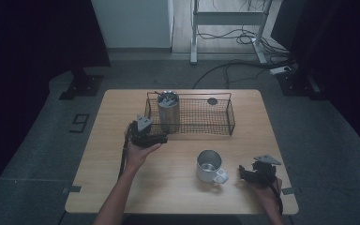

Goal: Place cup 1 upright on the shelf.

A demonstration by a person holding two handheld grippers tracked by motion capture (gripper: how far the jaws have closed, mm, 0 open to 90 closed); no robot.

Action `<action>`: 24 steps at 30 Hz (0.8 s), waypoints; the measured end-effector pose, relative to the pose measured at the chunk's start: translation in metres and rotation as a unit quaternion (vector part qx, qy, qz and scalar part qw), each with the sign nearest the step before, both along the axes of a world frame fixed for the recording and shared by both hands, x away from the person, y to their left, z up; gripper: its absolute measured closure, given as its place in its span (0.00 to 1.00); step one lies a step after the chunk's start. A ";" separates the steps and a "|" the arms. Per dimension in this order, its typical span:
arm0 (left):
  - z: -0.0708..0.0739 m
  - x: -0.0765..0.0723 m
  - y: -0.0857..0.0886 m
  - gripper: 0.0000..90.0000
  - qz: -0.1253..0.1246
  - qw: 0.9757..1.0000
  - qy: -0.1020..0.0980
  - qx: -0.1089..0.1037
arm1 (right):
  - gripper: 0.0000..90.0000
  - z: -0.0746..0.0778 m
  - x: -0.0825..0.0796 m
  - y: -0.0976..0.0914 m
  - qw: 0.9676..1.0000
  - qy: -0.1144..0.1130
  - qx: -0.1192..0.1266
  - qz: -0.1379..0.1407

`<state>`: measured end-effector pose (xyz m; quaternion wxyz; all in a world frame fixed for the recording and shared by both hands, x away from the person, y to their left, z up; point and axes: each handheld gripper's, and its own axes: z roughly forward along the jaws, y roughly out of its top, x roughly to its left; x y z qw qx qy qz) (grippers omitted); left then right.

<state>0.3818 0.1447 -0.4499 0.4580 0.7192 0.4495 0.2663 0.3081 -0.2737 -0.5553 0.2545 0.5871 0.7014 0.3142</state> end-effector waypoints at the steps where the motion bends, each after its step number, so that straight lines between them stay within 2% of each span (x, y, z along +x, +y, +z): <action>1: -0.001 -0.003 0.002 0.08 -0.001 1.000 0.002 -0.005 | 0.15 0.000 0.000 0.000 1.000 0.000 0.000 0.000; 3: -0.003 -0.009 0.006 0.08 -0.001 1.000 0.003 -0.014 | 0.15 0.000 0.000 0.000 1.000 0.000 0.000 -0.001; 6: -0.011 -0.021 0.015 0.08 -0.001 1.000 0.011 -0.017 | 0.15 0.000 0.000 0.000 1.000 -0.001 0.000 -0.001; 7: -0.011 -0.021 0.015 0.08 -0.001 1.000 0.011 -0.017 | 0.15 0.000 0.000 0.000 1.000 -0.001 0.000 -0.001; 8: -0.015 -0.027 0.021 0.08 0.000 1.000 0.018 -0.021 | 0.15 0.000 0.000 0.000 1.000 0.000 0.001 -0.002; 14: -0.028 -0.043 0.037 0.09 0.003 0.999 0.034 -0.030 | 0.15 0.000 0.000 0.000 1.000 0.000 0.000 -0.001; 18: -0.042 -0.054 0.050 0.08 0.005 0.999 0.047 -0.019 | 0.15 0.000 0.000 0.000 1.000 0.000 0.001 -0.002; 24: -0.054 -0.065 0.060 0.08 0.012 0.998 0.055 -0.003 | 0.15 0.000 0.000 0.000 1.000 0.001 0.001 -0.004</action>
